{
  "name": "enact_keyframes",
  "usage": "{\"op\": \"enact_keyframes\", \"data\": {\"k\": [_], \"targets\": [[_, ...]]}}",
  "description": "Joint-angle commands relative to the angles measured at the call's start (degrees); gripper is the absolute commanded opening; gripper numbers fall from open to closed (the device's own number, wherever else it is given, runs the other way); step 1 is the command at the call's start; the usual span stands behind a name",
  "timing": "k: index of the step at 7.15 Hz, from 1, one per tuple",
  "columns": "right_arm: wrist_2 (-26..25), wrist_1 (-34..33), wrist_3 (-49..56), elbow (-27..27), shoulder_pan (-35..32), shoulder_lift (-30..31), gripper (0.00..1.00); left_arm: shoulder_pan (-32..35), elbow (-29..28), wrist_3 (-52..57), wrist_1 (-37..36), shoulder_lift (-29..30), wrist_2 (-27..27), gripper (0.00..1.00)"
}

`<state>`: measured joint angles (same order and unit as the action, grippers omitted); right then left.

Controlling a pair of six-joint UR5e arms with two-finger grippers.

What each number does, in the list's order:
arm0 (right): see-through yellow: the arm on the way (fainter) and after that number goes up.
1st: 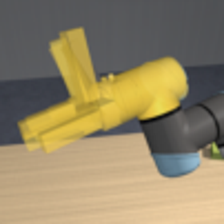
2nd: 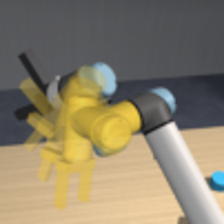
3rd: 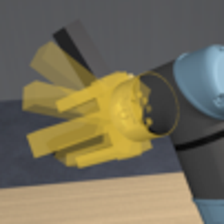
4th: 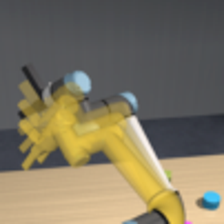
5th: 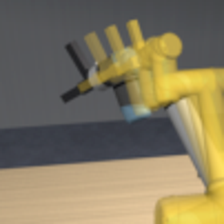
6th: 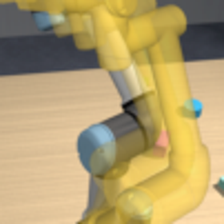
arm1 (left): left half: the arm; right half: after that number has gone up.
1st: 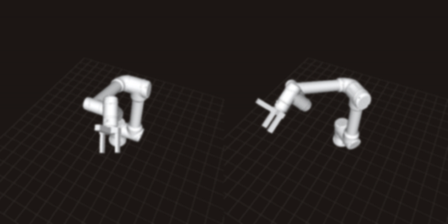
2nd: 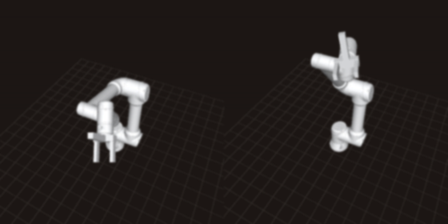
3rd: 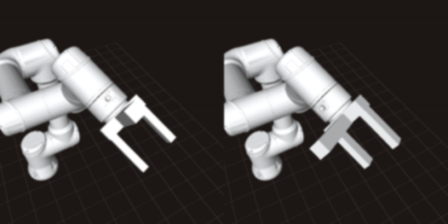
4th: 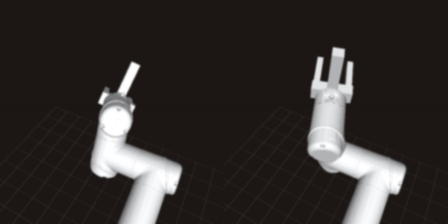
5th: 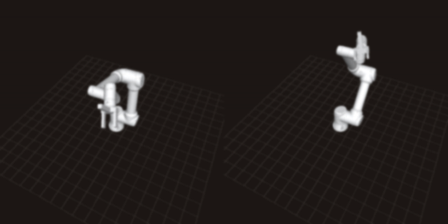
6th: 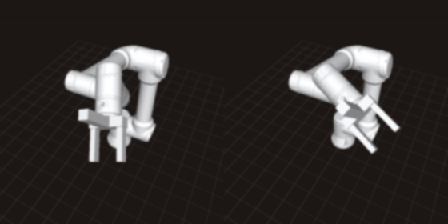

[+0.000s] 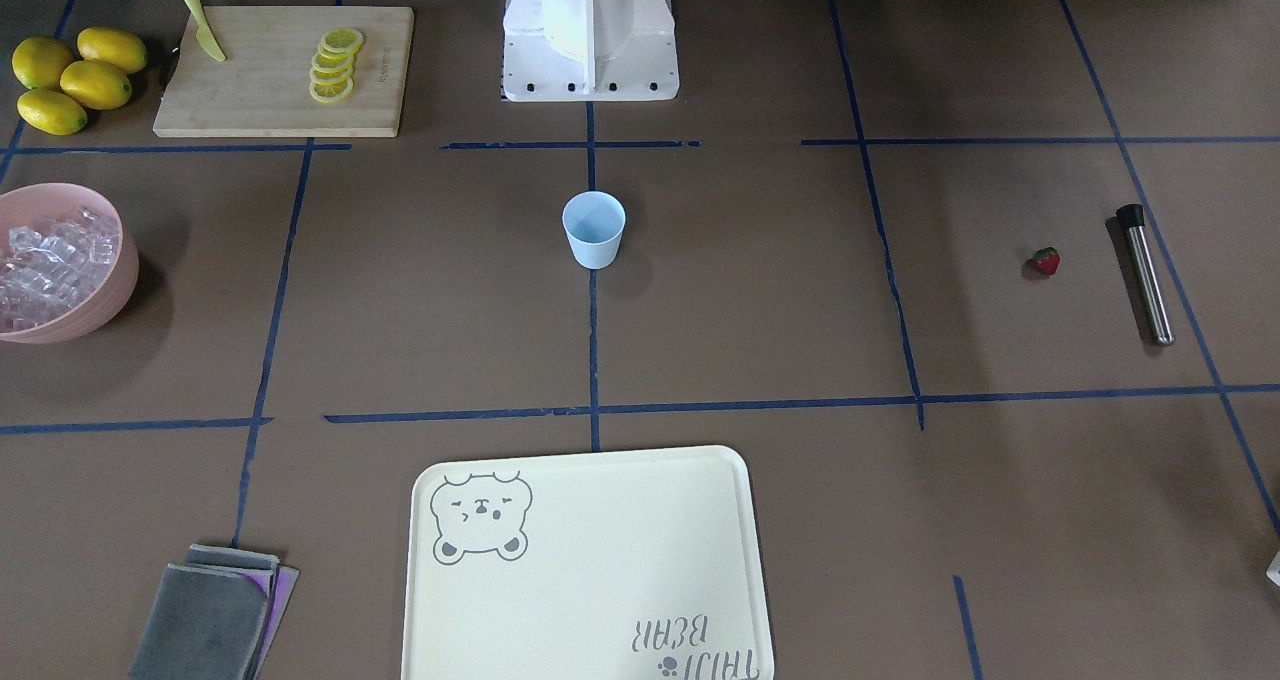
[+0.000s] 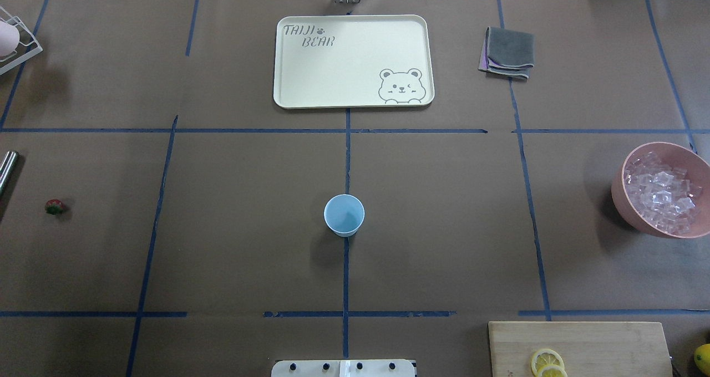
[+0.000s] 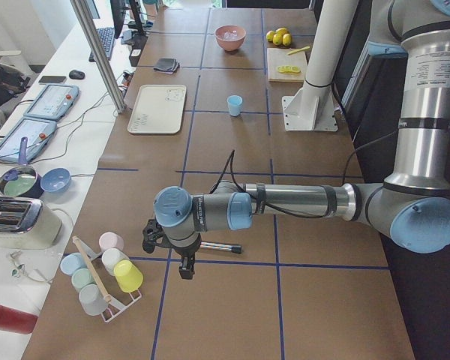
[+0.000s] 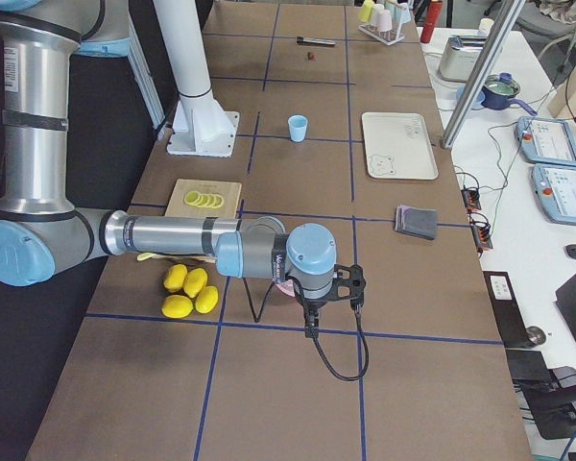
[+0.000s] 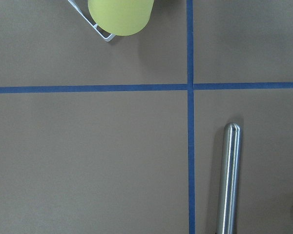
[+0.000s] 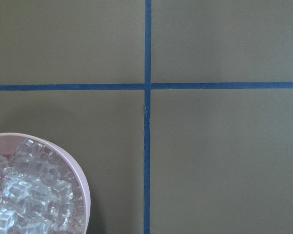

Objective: Mash ice and strawberries in cup
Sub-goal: 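Move the right gripper over the pink bowl of ice cubes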

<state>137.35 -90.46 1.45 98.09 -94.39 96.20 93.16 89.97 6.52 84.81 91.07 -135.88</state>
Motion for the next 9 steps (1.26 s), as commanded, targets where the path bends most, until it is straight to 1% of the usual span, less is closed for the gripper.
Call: {"op": "enact_keyframes", "data": {"k": [1, 6, 7, 8, 9], "targets": [[-0.15, -0.15, -0.05, 0.00, 0.09, -0.23, 0.99, 0.00, 0.03, 0.08, 0.00, 0.07, 0.00, 1.00], [0.20, -0.07, -0.66, 0.70, 0.53, -0.40, 0.99, 0.00, 0.29, 0.25, 0.09, 0.07, 0.00, 1.00], [0.29, 0.02, -0.58, 1.66, 2.09, -0.40, 0.99, 0.00, 0.38, 0.25, 0.09, -0.01, 0.00, 1.00], [-0.06, 0.02, -3.62, 3.84, 4.98, -0.40, 0.99, 0.00, 0.82, 0.17, 0.09, -0.02, 0.00, 1.00], [-1.81, -0.06, -7.91, 7.52, 7.88, -0.32, 0.99, 0.00, 1.26, 0.16, 0.09, -0.19, 0.00, 1.00]]}}
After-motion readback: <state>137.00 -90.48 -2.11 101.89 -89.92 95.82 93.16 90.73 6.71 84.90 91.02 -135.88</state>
